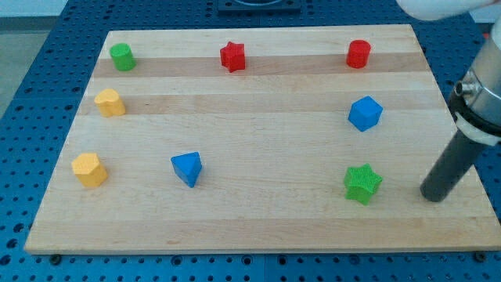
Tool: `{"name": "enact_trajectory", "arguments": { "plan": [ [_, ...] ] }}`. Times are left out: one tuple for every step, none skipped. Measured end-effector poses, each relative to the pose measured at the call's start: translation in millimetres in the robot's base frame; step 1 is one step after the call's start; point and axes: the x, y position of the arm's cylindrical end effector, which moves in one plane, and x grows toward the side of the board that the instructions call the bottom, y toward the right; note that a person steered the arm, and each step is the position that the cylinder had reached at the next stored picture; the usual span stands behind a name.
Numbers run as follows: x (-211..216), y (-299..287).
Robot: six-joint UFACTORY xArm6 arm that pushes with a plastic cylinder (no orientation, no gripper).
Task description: Point your arm at the green star
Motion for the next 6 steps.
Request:
{"name": "enact_trajectory", "arguments": {
  "plan": [
    [32.6, -19.5],
    [35.1, -92.8],
    [31.0, -135.2],
    [6.2, -145.6],
    [-24.0, -148.3],
    [-24.2, -112.3]
  ]
}}
